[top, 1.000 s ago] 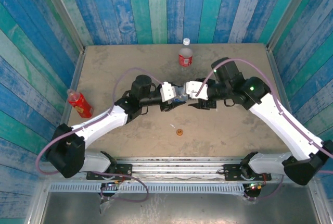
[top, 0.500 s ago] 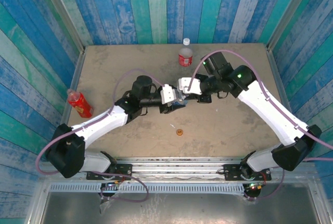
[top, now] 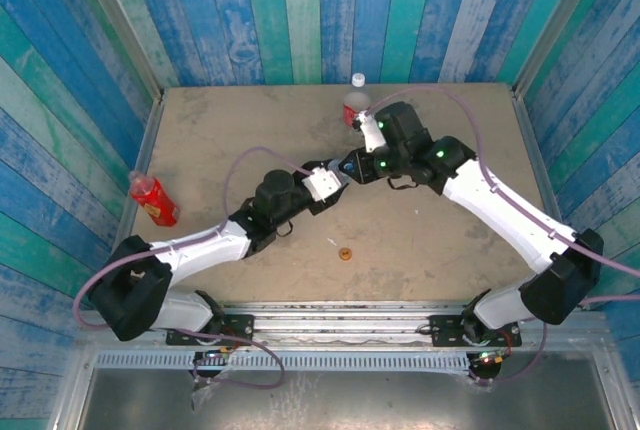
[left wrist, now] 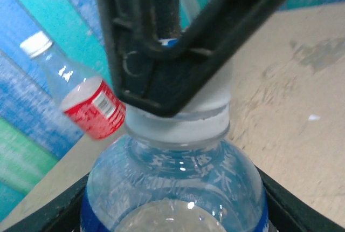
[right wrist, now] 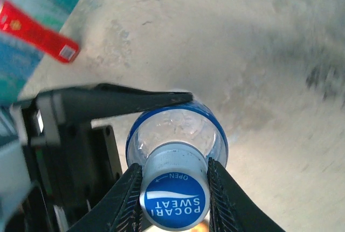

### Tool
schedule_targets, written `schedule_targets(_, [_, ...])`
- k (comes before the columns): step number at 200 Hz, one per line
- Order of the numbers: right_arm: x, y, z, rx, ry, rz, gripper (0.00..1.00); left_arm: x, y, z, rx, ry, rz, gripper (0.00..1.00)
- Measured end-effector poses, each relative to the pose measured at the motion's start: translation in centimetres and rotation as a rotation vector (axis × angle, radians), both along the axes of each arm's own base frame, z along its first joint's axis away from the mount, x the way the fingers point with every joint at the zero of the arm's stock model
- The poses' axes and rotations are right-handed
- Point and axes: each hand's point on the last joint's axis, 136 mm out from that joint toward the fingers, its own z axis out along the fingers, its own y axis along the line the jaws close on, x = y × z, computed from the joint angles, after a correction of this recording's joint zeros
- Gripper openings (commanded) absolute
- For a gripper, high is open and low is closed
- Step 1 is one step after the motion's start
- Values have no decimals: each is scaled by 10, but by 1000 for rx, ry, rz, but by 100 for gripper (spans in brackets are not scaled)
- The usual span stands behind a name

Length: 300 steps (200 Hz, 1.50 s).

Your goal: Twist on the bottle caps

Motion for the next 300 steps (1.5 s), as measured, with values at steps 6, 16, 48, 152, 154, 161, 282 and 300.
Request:
schedule_targets(6, [0,0,-4,12,32,-39,11,0,1,-4,15,-5,22,58])
schedule_targets(16, [-1,0,-8,30,72,-88,21,-1,3,-6,32,-11,44,58])
schedule_targets(48, [0,-2,-3,27,38,-68,50,-2,3,-5,42,-20,63,59])
schedule_targets(152, [-74,-38,63,-289,-812,881,68,-55,-34,2,23,160,-288,62])
schedule_targets(154, [-74,-38,62,-294,-816,898,67,-56,-34,3,21,162,-296,62])
schedule_targets(161, [-74,-35,61,-304,-828,945,66,-60,-37,5,15,167,-319,62])
schedule_targets(282, [-70,-36,9,-418,-667,1213,44,-76,-42,0,18,217,-409,62])
schedule_targets(300, [-69,-38,5,-433,-639,1218,35,-74,-41,2,15,219,-403,62])
